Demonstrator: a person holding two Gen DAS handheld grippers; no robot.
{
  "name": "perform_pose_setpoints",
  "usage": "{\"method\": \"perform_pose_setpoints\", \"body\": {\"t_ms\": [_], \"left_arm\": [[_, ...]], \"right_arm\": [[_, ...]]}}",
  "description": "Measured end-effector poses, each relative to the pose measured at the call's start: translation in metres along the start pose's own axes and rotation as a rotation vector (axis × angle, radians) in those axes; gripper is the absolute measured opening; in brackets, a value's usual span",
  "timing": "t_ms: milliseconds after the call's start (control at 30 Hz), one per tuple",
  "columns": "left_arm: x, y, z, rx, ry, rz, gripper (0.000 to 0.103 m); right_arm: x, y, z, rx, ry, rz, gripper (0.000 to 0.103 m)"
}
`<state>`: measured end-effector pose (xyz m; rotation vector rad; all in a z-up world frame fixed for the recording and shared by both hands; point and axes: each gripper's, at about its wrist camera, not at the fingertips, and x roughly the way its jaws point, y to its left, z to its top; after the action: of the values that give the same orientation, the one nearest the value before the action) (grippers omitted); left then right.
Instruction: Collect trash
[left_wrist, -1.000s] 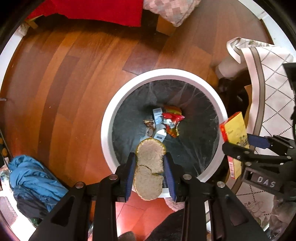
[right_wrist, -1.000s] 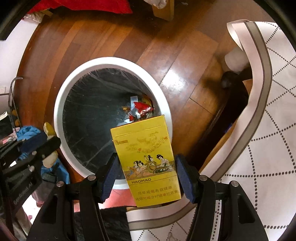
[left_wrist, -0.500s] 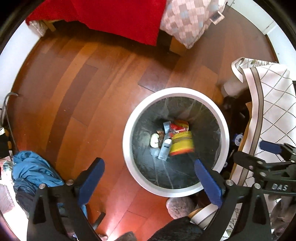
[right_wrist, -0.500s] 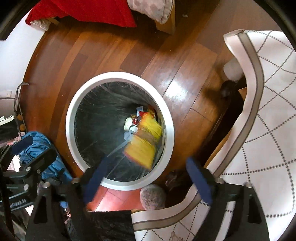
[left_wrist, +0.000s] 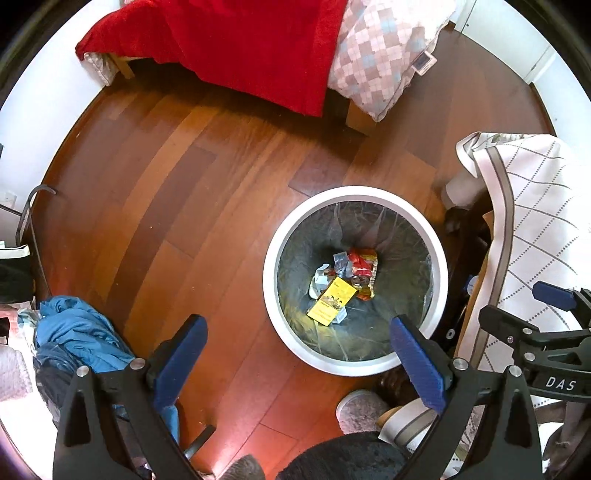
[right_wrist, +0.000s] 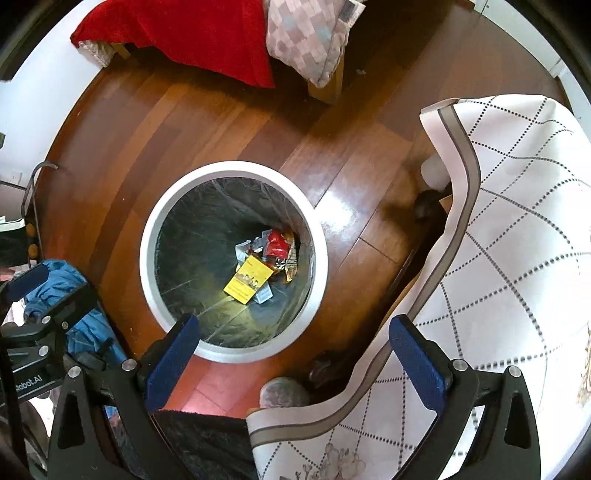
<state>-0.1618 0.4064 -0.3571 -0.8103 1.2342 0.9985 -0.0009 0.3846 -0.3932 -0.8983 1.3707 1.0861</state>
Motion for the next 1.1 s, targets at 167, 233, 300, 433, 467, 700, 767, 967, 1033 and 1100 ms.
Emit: {"method": "perform_pose_setpoints", "body": {"t_ms": [167,233,300,433,467,700,767,967,1033,1100], "left_arm": [[-0.022,0.000,-0.007,-0.006,-0.037,0.001,0.101],[-0.032,-0.002,-0.011,-0.007,-0.055,0.004,0.101],[-0.044,-0.002,-0.015,-0.010,-0.072,0.004,0.101],[-0.072,-0.005,-0.028,-0.005,-0.127,0.019,0.101],[-0.077,-0.006,-0.031,-0.004,-0.136,0.018,0.101],[-0.131,-0.015,-0.058,0.000,-0.235,0.048,0.101],[-0.147,-0.024,-0.066,0.003,-0.273,0.087,0.101],[-0.167,-0.080,-0.084,0.021,-0.340,0.092,0.101],[-0.163,-0.106,-0.087,0.037,-0.348,0.091,0.101],[-0.150,-0.141,-0.088,0.061,-0.325,0.078,0.101]], "right_arm": [[-0.020,0.004,-0.013,0.001,-0.029,0.008,0.103],[-0.028,0.006,-0.017,-0.004,-0.044,0.011,0.103],[-0.037,0.006,-0.021,-0.007,-0.063,0.009,0.103],[-0.062,0.004,-0.031,0.001,-0.105,0.020,0.103],[-0.071,0.003,-0.036,0.003,-0.124,0.026,0.103],[-0.129,-0.008,-0.071,0.025,-0.232,0.095,0.103],[-0.148,-0.017,-0.085,0.044,-0.268,0.141,0.103],[-0.191,-0.064,-0.133,0.118,-0.340,0.268,0.103],[-0.200,-0.093,-0.152,0.160,-0.352,0.278,0.103],[-0.205,-0.125,-0.168,0.207,-0.355,0.260,0.103]]}}
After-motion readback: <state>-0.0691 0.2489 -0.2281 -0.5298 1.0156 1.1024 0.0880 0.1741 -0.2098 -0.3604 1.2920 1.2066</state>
